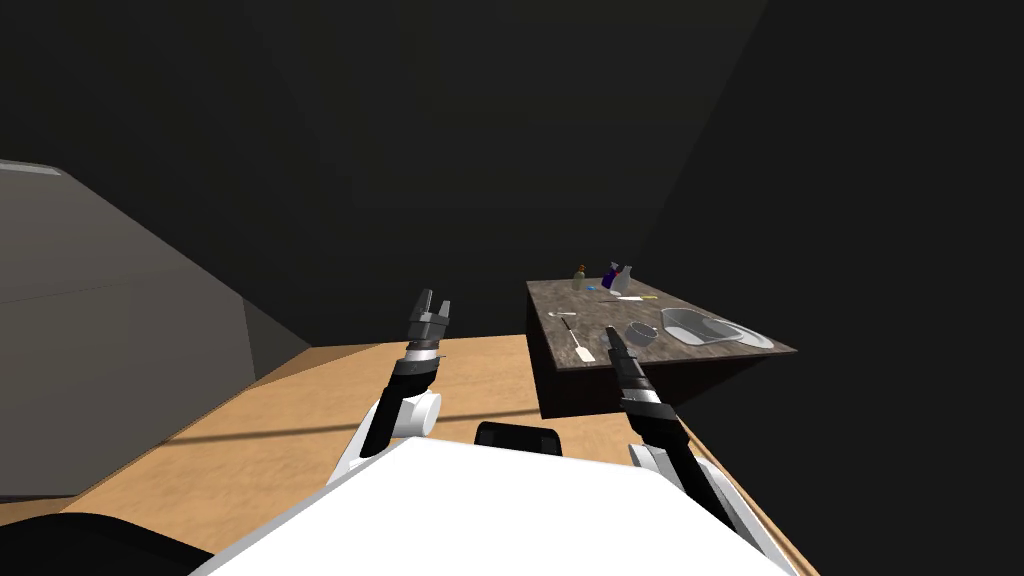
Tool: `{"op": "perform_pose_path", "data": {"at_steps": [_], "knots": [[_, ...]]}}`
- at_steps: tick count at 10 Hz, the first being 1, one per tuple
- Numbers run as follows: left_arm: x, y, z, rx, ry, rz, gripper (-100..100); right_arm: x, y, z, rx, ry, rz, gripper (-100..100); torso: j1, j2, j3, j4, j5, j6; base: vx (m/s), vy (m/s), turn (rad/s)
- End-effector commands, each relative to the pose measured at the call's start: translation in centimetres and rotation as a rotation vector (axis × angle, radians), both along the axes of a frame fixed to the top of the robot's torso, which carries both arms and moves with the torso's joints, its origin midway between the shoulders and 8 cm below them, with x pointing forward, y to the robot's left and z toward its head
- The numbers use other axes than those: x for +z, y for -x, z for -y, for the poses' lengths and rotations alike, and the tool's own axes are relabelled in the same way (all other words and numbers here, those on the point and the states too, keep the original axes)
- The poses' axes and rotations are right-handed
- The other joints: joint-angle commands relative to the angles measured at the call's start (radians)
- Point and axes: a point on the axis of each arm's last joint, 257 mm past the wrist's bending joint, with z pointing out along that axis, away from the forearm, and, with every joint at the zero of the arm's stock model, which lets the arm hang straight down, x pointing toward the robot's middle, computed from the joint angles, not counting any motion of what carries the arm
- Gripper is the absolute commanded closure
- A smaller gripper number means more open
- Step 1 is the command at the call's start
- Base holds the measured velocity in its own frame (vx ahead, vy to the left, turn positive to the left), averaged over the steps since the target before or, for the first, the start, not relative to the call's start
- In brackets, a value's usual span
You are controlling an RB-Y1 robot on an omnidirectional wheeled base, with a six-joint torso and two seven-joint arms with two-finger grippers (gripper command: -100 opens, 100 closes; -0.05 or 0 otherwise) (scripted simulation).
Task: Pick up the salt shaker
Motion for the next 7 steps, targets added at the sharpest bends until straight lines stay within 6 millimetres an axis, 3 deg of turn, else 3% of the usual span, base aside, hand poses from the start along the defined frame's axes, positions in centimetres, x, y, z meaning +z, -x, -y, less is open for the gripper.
{"op": "perform_pose_path", "data": {"at_steps": [1, 7], "knots": [[0.0, 0.0, 0.0, 0.000, 0.000, 0.000, 0, -2.0, 0.3, 1.6, -0.033, 0.073, -0.065, -100, 0.000, 0.000, 0.000, 0.000, 0.000, 0.000, 0.009, 0.140, 0.015], [0.0, 0.0, 0.0, 0.000, 0.000, 0.000, 0, -9.7, 3.0, 8.5, -0.156, 0.343, -0.313, -100, -0.001, -0.003, -0.002, -0.001, 0.000, 0.000, 0.045, 0.134, 0.008]]}}
